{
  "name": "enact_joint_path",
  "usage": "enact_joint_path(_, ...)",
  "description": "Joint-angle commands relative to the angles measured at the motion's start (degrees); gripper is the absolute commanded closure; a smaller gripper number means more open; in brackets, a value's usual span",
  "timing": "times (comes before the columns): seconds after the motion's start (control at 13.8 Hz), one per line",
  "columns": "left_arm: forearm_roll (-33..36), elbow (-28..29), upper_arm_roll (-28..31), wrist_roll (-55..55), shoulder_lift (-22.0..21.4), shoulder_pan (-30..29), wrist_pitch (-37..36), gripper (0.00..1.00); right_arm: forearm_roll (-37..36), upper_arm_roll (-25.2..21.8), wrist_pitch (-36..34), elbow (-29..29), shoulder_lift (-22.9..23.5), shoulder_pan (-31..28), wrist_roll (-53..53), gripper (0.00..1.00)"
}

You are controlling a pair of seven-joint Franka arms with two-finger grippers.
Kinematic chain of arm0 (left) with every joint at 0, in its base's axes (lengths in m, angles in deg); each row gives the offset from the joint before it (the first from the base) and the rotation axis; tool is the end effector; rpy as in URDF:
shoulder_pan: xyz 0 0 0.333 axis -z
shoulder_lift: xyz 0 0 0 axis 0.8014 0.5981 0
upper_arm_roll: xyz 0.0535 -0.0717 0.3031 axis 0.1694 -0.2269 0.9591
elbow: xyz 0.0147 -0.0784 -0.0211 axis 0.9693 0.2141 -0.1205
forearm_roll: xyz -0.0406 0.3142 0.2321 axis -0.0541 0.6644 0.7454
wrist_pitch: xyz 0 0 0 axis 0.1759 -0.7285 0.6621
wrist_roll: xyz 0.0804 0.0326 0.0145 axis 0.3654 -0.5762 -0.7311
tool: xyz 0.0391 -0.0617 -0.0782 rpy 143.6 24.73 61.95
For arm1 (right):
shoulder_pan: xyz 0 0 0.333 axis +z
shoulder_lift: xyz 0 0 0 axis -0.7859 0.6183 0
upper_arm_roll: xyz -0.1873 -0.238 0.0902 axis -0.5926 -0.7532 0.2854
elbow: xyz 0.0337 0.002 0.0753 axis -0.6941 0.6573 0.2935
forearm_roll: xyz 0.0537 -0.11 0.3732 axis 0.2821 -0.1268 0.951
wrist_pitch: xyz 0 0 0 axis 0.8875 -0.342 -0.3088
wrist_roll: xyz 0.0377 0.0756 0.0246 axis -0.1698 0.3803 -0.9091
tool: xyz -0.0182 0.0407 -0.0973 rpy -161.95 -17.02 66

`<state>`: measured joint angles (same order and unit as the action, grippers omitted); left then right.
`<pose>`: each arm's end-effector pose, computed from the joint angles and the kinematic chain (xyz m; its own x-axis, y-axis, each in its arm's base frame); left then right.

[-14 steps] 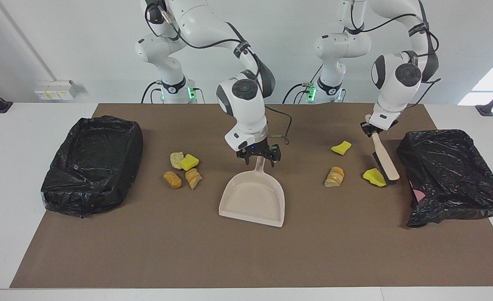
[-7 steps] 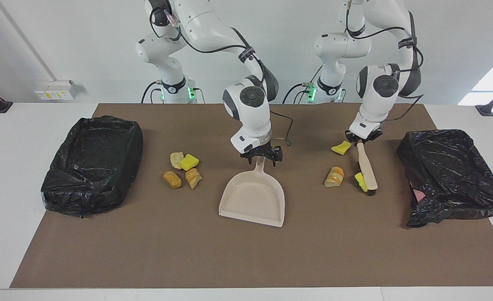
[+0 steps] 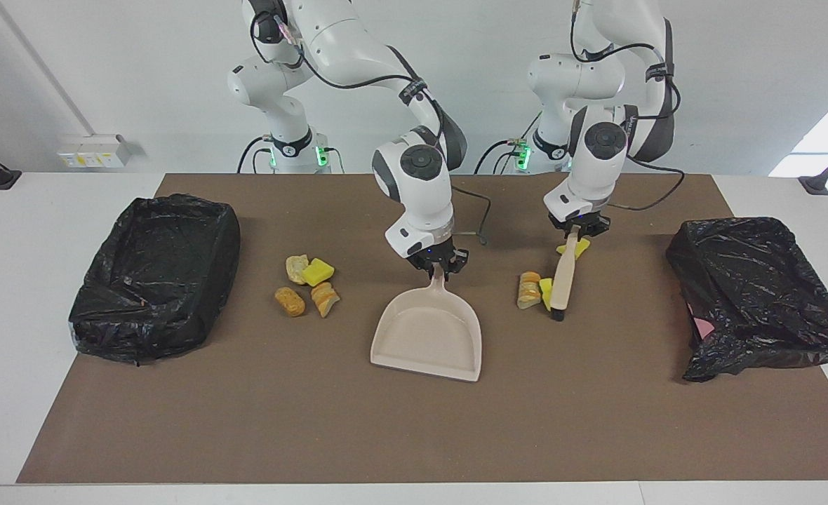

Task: Sweep and dump trash in bin
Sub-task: 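Bring the brush to the pile while the right gripper grasps the dustpan, then sweep the pile toward center while the right gripper slides the dustpan over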

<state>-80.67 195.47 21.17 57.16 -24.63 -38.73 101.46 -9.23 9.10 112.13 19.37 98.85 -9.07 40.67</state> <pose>0.4252 -0.1376 0.3464 0.8755 -0.4405 -0.1987 -0.4603 -0.8854 -0.0651 0.5490 0.3907 0.3454 0.9842 -0.1770 0.0000 -0.1752 -0.9742 -0.1422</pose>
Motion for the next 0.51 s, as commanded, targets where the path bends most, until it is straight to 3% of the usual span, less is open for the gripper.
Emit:
enact_joint_path(0.0,-2.7,1.3,0.8,1.5,-5.2,3.7,-5.6,1.0,0.7,0.0,-1.2,0.9,-3.3,-1.5,-9.3,1.0)
enact_joint_path(0.29,-3.7,0.0,1.1,-1.7,-10.9,3.0,-16.3,1.0,-1.4,-0.2,-15.9,3.0,-13.5,-8.1,-37.7,1.0)
enact_joint_path(0.43,-3.7,0.0,1.1,-10.1,-12.7,3.0,-20.2,1.0,-7.4,-0.2,-19.3,7.3,-19.1,-9.2,-48.4,1.0)
